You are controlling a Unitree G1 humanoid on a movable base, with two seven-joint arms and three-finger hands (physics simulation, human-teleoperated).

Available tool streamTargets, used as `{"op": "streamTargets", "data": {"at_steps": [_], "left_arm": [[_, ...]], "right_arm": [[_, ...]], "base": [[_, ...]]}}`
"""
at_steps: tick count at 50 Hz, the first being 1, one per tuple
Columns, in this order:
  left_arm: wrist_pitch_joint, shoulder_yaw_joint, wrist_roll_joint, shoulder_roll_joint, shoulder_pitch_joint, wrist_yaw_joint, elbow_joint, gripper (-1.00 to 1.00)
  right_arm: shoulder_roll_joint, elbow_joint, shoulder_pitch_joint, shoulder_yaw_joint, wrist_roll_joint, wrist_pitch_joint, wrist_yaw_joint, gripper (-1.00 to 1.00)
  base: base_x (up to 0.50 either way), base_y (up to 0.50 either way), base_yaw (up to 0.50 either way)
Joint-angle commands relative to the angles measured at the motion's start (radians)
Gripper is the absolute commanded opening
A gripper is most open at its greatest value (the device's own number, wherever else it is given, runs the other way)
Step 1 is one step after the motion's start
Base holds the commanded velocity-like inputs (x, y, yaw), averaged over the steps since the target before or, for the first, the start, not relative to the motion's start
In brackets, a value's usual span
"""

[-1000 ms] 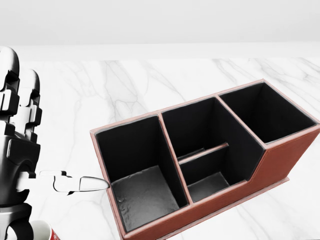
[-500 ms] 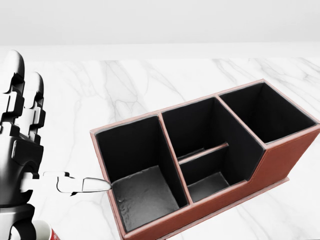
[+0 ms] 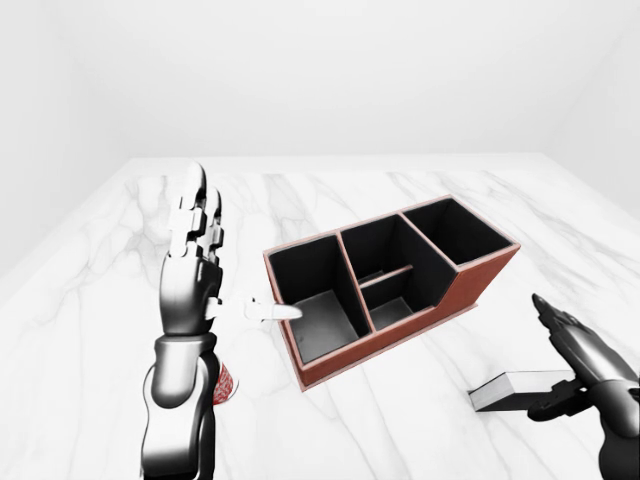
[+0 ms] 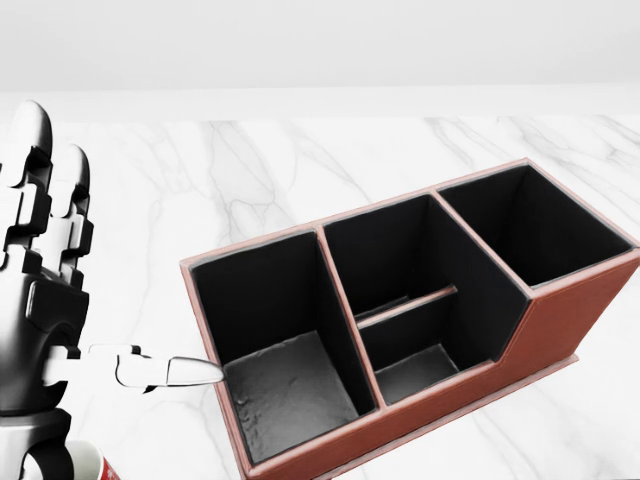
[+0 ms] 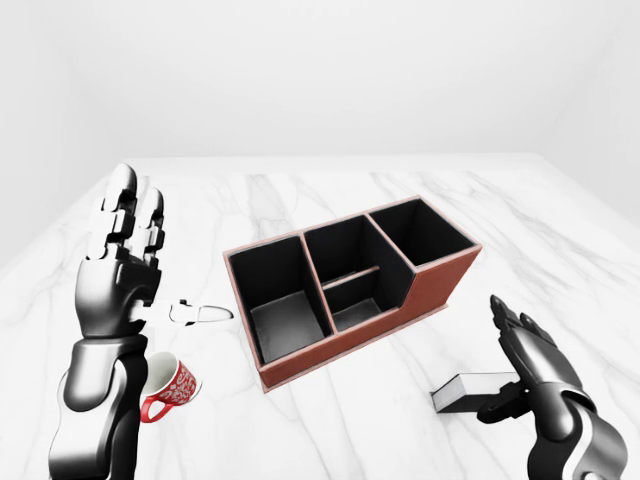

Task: Pick up the book and place it in the back compartment of the caddy.

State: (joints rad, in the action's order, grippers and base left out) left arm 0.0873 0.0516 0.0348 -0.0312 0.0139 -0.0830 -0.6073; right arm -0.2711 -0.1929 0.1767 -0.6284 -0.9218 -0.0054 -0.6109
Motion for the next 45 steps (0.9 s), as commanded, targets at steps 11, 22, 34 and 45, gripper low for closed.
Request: {"op": "streamTargets", "data": {"at_steps": [11,22,34,45], "left_arm": [[0.0,0.0,0.002,0.0,-0.002,-0.002,-0.005,1.0],[0.0,0.0,0.004,0.001,-0.001,-0.002,-0.002,1.0],[0.0,-0.004,0.008,0.001,0.0,-0.002,0.005,1.0],[0.0,-0.001,0.006,0.001,0.001,-0.002,-0.002,1.0]], "right_arm": [[-0.003,0.03,0.001,0.013,-0.008,-0.007,0.01,1.0],[-0.012,0.067,-0.004,0.026,-0.01,-0.005,0.026,1.0],[-0.035,0.145,-0.02,0.056,-0.008,-0.003,0.065,1.0],[-0.051,0.193,-0.029,0.085,-0.008,0.006,0.087,1.0]], "base": [[0.0,0.0,0.0],[0.0,0.0,0.0],[0.0,0.0,0.0],[0.0,0.0,0.0]]}}
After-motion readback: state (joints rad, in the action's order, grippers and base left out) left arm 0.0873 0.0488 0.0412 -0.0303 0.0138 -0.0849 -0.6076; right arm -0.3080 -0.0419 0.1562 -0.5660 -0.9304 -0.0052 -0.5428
